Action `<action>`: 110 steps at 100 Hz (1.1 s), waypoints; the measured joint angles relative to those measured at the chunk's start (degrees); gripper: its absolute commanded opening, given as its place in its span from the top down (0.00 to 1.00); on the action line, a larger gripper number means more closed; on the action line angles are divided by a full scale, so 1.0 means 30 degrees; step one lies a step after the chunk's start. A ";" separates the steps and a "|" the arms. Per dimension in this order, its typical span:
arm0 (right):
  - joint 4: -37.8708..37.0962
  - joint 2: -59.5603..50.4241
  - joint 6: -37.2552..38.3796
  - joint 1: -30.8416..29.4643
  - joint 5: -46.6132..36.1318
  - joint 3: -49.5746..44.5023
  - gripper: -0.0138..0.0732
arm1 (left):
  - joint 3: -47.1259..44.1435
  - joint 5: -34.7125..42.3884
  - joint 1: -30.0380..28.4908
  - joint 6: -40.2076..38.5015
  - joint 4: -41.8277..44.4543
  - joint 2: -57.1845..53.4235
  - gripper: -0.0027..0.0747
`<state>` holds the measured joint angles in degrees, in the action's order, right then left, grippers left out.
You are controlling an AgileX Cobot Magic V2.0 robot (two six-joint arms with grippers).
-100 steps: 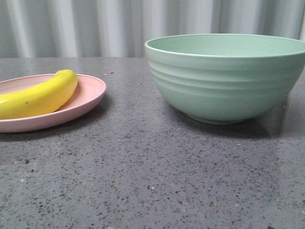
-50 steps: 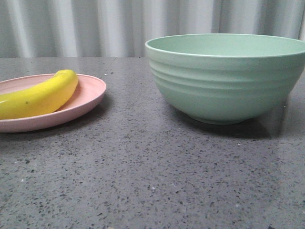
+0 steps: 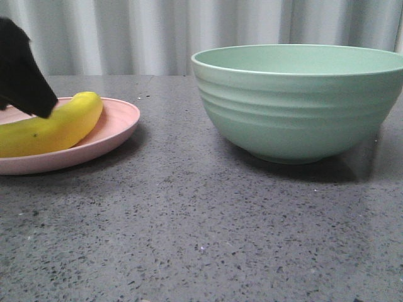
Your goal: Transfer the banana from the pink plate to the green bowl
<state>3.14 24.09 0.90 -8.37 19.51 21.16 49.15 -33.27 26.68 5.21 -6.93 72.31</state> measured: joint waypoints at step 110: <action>0.0000 0.0036 0.0000 0.0775 0.1223 0.1485 0.91 | 0.2050 -0.1034 0.0041 0.0265 0.0000 0.2689 0.99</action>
<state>3.14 24.20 0.90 -6.05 23.17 25.61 55.30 -36.38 26.81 6.00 -6.93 80.38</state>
